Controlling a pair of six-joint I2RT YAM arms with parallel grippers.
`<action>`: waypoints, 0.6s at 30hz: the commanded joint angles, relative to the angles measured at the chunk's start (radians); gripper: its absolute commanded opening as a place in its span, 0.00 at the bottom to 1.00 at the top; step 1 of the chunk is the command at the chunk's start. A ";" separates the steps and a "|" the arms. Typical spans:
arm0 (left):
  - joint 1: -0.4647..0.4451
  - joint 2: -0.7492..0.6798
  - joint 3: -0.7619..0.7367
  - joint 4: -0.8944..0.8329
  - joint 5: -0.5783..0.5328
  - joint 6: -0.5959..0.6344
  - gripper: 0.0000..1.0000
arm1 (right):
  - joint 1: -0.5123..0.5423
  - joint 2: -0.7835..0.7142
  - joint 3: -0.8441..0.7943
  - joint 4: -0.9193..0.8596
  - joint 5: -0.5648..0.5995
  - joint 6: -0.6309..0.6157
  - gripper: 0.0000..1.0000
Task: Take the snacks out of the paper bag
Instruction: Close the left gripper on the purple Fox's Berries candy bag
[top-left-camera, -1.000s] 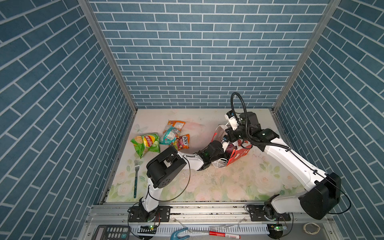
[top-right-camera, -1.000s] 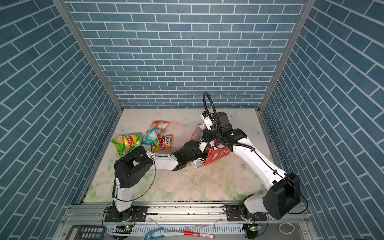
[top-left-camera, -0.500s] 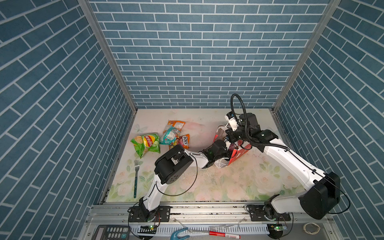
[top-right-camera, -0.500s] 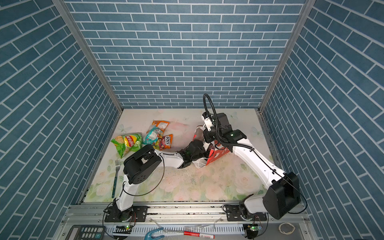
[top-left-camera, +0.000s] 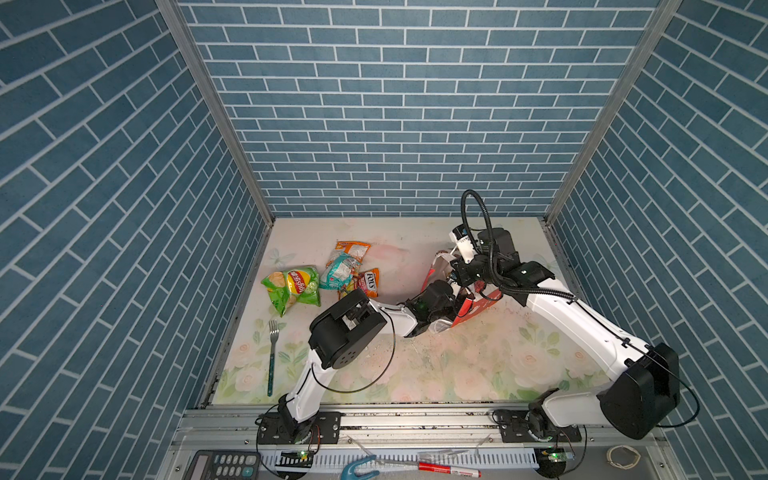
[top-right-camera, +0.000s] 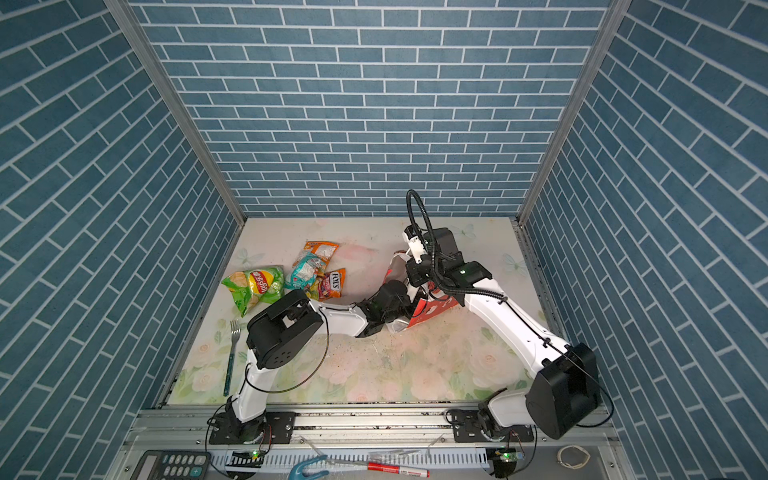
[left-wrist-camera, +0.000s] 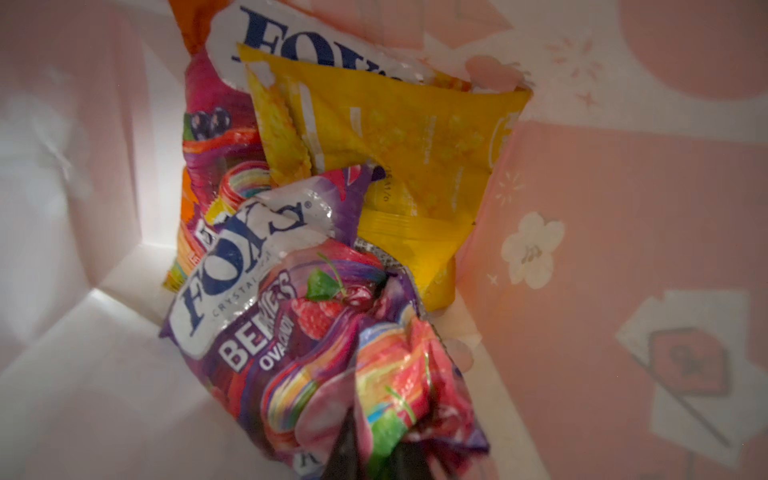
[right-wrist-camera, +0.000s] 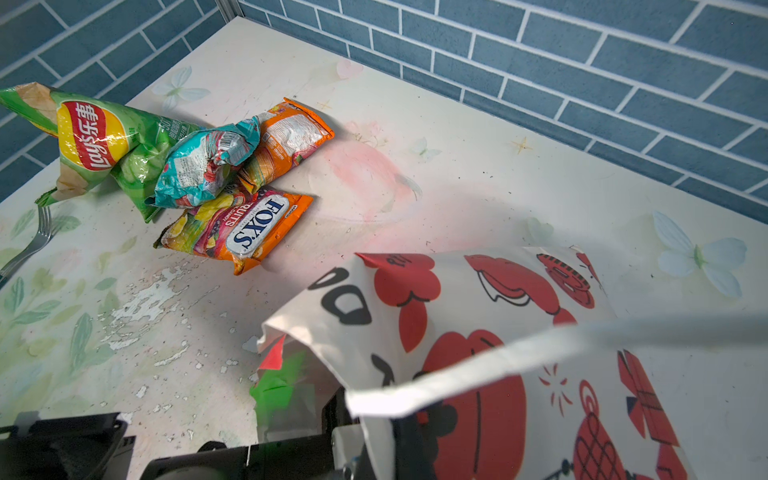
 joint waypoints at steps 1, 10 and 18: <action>0.002 -0.026 -0.023 -0.037 -0.024 -0.001 0.03 | 0.004 -0.036 -0.013 0.024 0.004 0.018 0.00; 0.009 -0.097 -0.098 0.012 -0.047 0.014 0.00 | 0.004 -0.029 -0.021 0.012 0.047 0.022 0.00; 0.024 -0.197 -0.193 0.074 -0.068 0.022 0.00 | 0.004 -0.015 -0.020 -0.010 0.049 0.014 0.00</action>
